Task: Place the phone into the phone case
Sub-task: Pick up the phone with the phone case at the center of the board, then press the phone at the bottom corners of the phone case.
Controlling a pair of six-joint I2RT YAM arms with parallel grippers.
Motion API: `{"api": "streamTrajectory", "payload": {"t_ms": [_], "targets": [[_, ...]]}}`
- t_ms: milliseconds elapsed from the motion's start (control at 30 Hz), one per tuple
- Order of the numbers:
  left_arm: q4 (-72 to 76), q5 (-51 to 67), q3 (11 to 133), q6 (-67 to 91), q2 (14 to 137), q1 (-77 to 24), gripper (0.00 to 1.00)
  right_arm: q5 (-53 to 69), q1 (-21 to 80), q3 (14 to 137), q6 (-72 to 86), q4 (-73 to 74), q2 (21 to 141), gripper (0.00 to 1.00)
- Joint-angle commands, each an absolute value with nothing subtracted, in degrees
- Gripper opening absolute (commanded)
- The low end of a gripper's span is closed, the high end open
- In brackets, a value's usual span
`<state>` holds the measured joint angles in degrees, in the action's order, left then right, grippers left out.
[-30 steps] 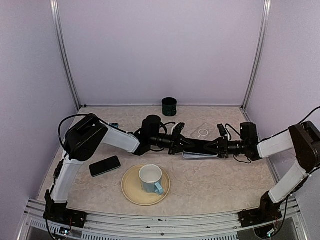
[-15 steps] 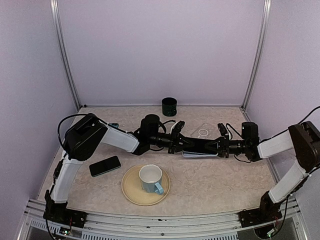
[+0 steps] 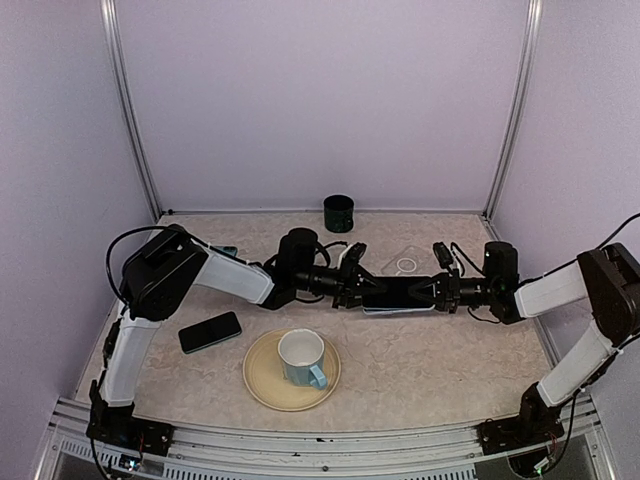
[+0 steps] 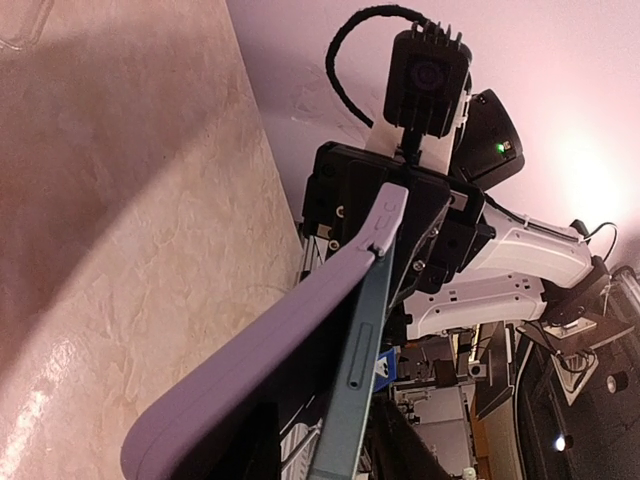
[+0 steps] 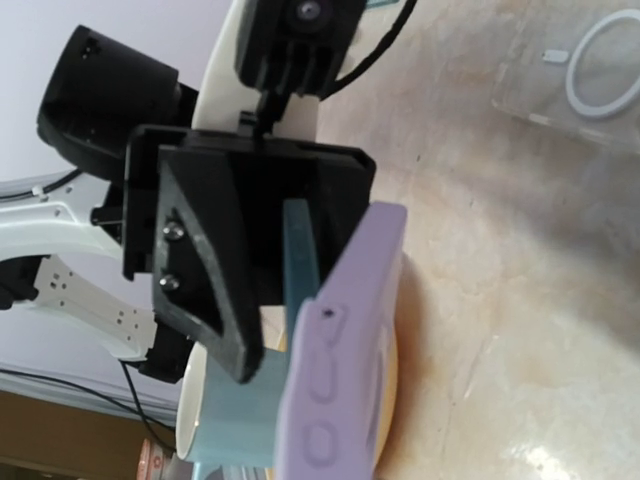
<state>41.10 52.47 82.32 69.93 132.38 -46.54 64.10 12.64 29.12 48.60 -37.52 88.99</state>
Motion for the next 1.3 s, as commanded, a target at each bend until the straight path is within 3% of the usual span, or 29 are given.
{"api": "streamTrajectory", "payload": {"t_ms": [0,767,1267], "targets": [[40.67,52.12,81.41,68.41,128.51,-45.46,0.34,65.42,12.52,28.56,48.39,-40.06,87.42,0.00],[17.43,44.87,79.65,46.65,120.13,-42.19,0.61,67.51,12.04,29.10,48.88,-40.65,82.56,0.00],[31.56,53.61,75.38,50.22,116.47,-42.73,0.71,70.73,13.71,28.98,47.20,-43.75,77.28,0.00]]}}
